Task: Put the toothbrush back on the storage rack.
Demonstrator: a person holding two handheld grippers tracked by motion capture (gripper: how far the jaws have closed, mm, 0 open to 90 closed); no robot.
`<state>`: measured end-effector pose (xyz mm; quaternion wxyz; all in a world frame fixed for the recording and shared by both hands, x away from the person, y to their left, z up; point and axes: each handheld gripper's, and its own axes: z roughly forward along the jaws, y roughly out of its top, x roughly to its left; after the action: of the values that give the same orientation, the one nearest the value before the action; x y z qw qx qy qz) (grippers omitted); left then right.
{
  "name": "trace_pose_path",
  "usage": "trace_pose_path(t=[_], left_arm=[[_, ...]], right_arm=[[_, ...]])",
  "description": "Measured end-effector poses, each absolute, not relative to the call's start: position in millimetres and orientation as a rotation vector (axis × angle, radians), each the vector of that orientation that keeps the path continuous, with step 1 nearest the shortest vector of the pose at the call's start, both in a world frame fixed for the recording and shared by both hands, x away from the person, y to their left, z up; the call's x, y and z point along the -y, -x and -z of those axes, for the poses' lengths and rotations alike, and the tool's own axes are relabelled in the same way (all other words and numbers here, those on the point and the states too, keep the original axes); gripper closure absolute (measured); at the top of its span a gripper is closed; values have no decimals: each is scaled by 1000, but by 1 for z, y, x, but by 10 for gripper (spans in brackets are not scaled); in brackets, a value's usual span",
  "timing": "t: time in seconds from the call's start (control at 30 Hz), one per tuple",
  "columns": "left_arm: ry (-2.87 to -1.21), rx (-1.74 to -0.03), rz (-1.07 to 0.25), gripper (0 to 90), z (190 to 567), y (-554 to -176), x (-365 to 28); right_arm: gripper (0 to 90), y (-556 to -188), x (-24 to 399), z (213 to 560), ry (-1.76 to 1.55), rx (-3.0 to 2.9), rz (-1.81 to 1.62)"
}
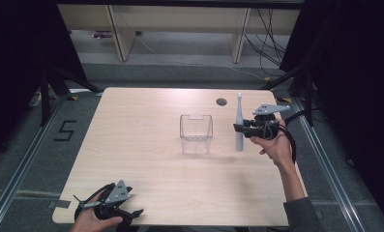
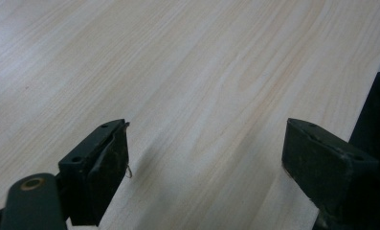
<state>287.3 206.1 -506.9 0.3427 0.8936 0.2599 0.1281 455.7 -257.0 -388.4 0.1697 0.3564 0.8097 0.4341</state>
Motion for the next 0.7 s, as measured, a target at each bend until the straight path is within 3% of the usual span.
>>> trace_pose_path(t=[0.7], left_arm=[[-2325, -677, -336, 157, 507, -288, -207]], right_arm=[[673, -462, 227, 361, -929, -2276, -1291]])
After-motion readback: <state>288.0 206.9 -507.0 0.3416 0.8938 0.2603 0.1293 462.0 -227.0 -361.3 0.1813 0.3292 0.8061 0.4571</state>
